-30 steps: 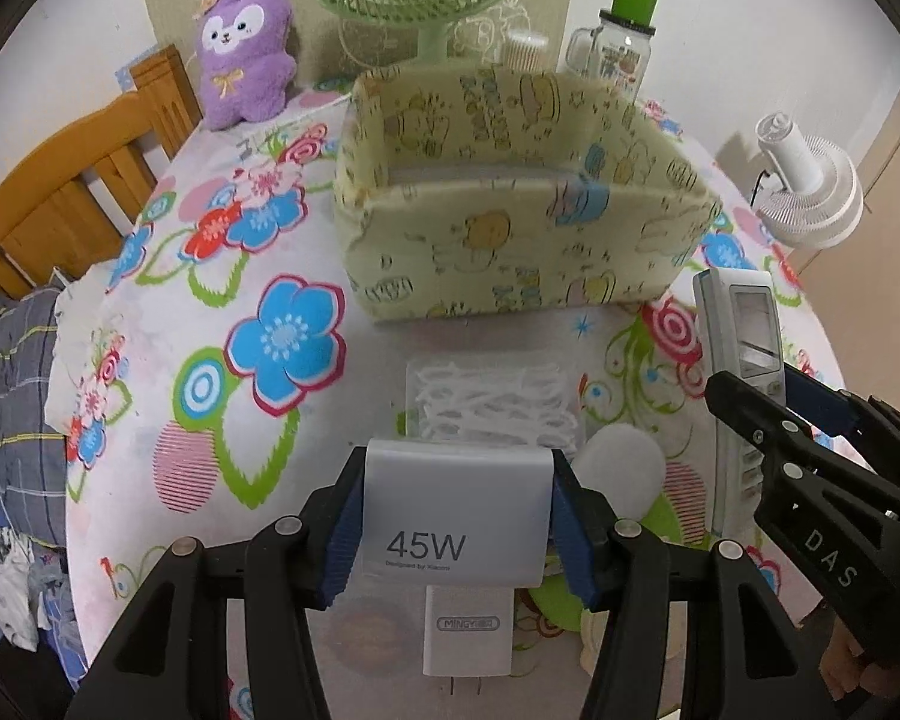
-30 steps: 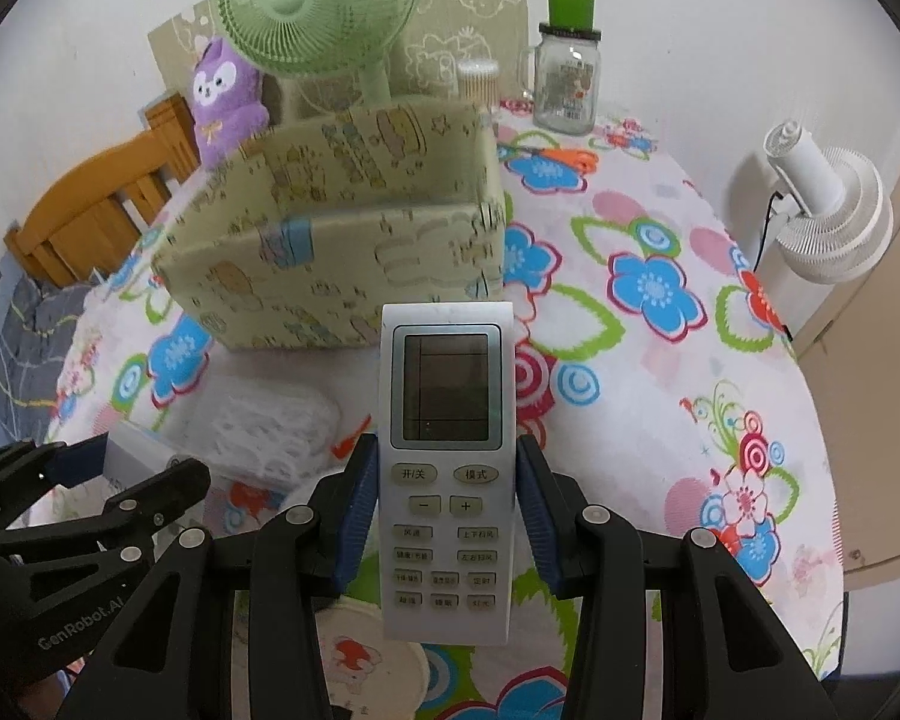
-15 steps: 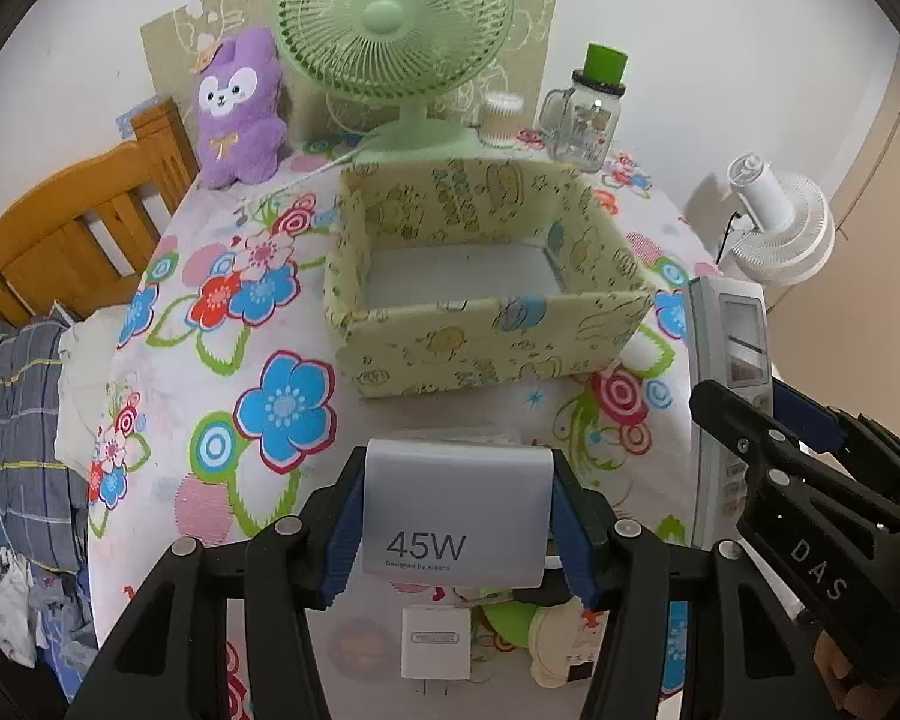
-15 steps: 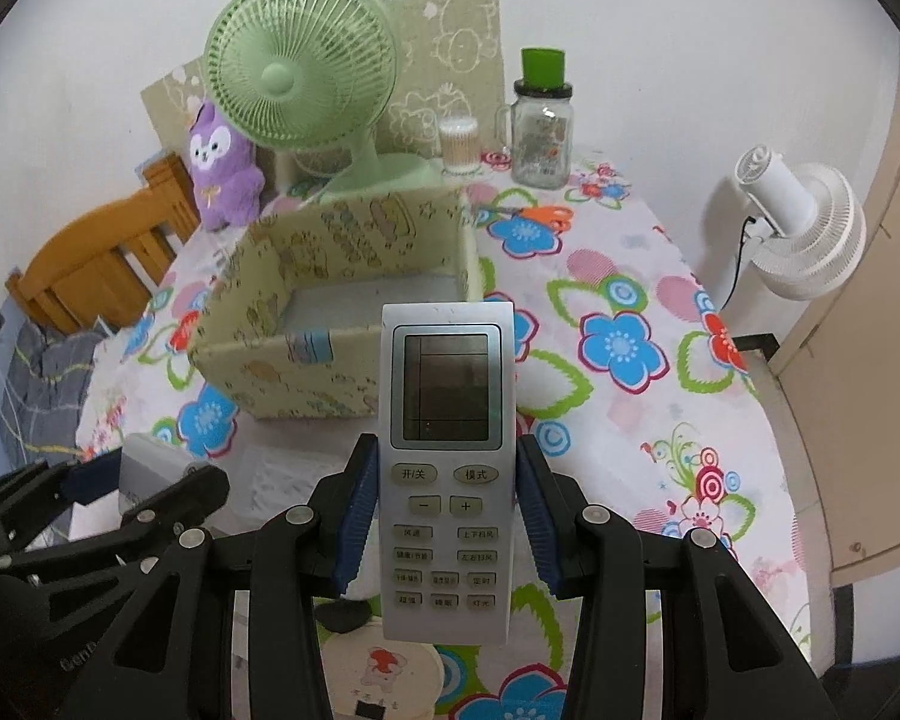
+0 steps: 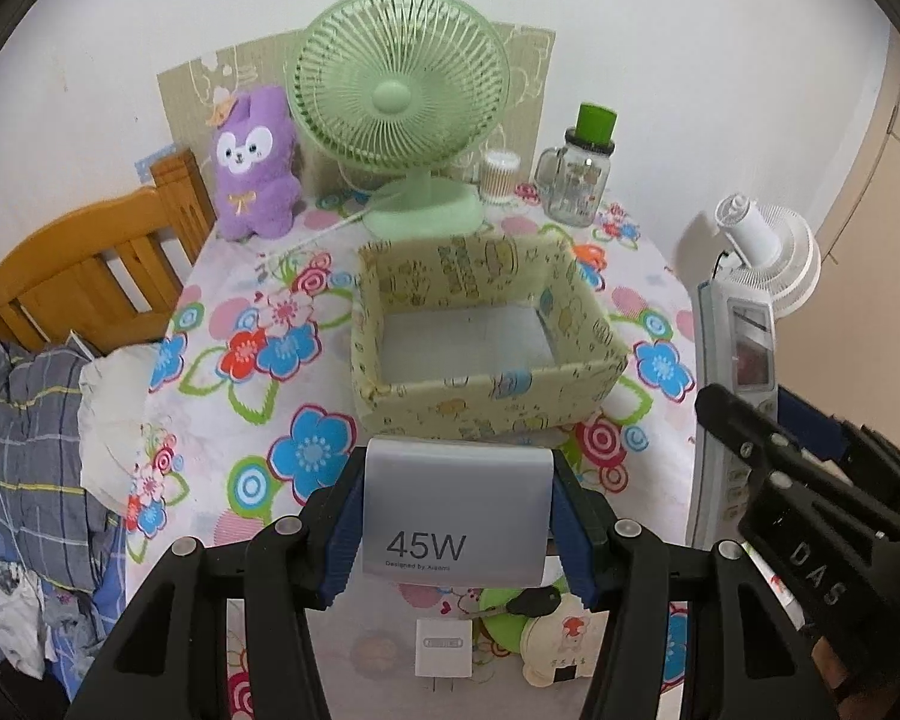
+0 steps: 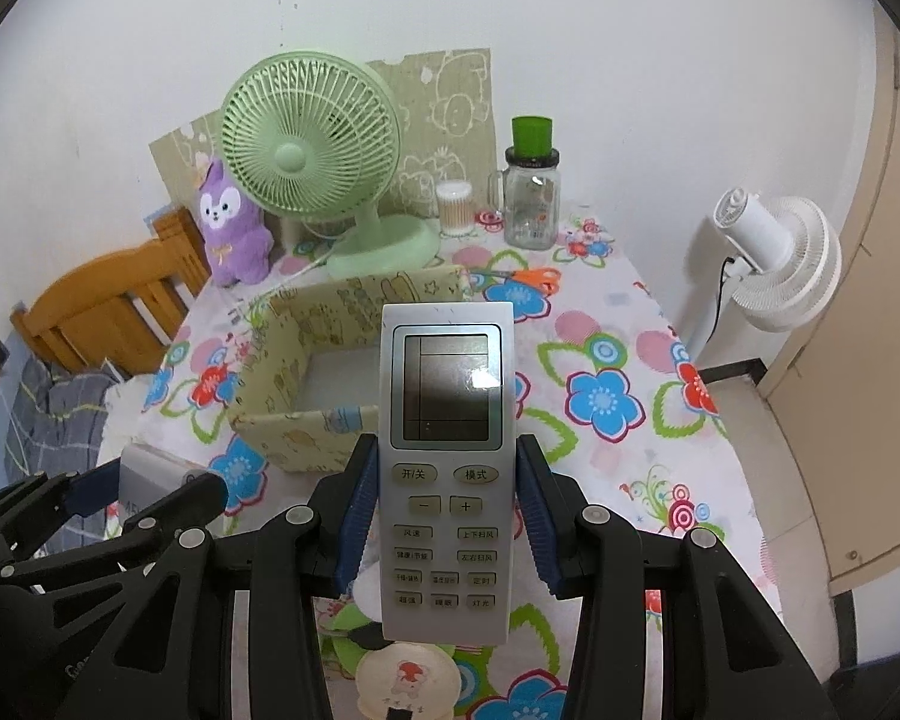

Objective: Organize rigid objects
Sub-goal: 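Lift the large white charger with the left tool while the right tool lifts the remote toward the box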

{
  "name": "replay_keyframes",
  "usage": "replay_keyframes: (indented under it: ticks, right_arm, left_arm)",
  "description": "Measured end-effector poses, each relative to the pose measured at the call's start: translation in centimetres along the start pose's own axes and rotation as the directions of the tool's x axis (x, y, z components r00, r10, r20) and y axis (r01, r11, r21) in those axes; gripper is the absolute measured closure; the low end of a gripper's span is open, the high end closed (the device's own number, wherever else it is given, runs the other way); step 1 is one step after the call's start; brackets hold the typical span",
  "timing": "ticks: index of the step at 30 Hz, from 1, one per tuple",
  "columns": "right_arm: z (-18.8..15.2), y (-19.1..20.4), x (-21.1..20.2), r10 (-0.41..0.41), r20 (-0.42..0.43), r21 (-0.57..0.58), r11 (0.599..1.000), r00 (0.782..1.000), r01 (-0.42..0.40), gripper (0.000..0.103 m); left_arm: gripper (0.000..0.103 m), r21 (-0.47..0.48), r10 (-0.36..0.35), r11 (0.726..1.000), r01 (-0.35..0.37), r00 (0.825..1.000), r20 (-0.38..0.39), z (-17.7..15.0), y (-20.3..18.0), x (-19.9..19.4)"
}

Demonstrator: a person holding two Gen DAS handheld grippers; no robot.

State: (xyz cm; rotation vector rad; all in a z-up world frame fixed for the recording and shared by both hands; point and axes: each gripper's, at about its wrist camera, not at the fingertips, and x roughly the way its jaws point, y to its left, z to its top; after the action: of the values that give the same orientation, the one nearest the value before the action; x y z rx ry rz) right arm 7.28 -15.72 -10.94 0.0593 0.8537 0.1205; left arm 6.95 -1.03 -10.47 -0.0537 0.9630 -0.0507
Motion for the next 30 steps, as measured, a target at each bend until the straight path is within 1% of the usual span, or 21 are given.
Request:
replay_keyframes:
  ticks: [9, 14, 19, 22, 25, 30]
  right_arm:
    - [1.2, 0.4, -2.3, -0.002, 0.027, 0.005, 1.0, 1.0, 0.002, 0.055]
    - [2.1, 0.7, -3.2, -0.021, 0.045, 0.003, 1.0, 0.999, 0.02, 0.055]
    - [2.5, 1.0, -3.9, -0.039, 0.062, 0.007, 0.999, 0.997, 0.039, 0.055]
    - [2.5, 1.1, -4.0, -0.042, 0.058, 0.012, 0.999, 0.997, 0.041, 0.055]
    - [2.5, 1.2, -3.7, -0.046, 0.051, 0.009, 0.999, 0.998, 0.045, 0.055]
    - [3.0, 1.3, -3.1, -0.057, 0.046, 0.002, 0.998, 0.997, 0.057, 0.055]
  left_arm:
    - [0.046, -0.002, -0.005, 1.0, 0.005, 0.999, 0.047, 1.1, 0.1, -2.0]
    - [0.046, -0.004, -0.014, 1.0, 0.015, 0.997, 0.072, 1.5, 0.2, -2.9]
    - [0.046, 0.003, -0.021, 1.0, 0.02, 0.997, 0.075, 1.8, 0.6, -3.2]
    - [0.046, 0.007, -0.032, 0.999, 0.032, 0.997, 0.076, 2.0, 0.9, -3.2]
    - [0.046, 0.008, -0.027, 1.0, 0.027, 0.996, 0.086, 2.1, 1.1, -3.2]
    - [0.046, 0.025, -0.032, 0.999, 0.031, 0.997, 0.067, 2.3, 0.7, -2.9]
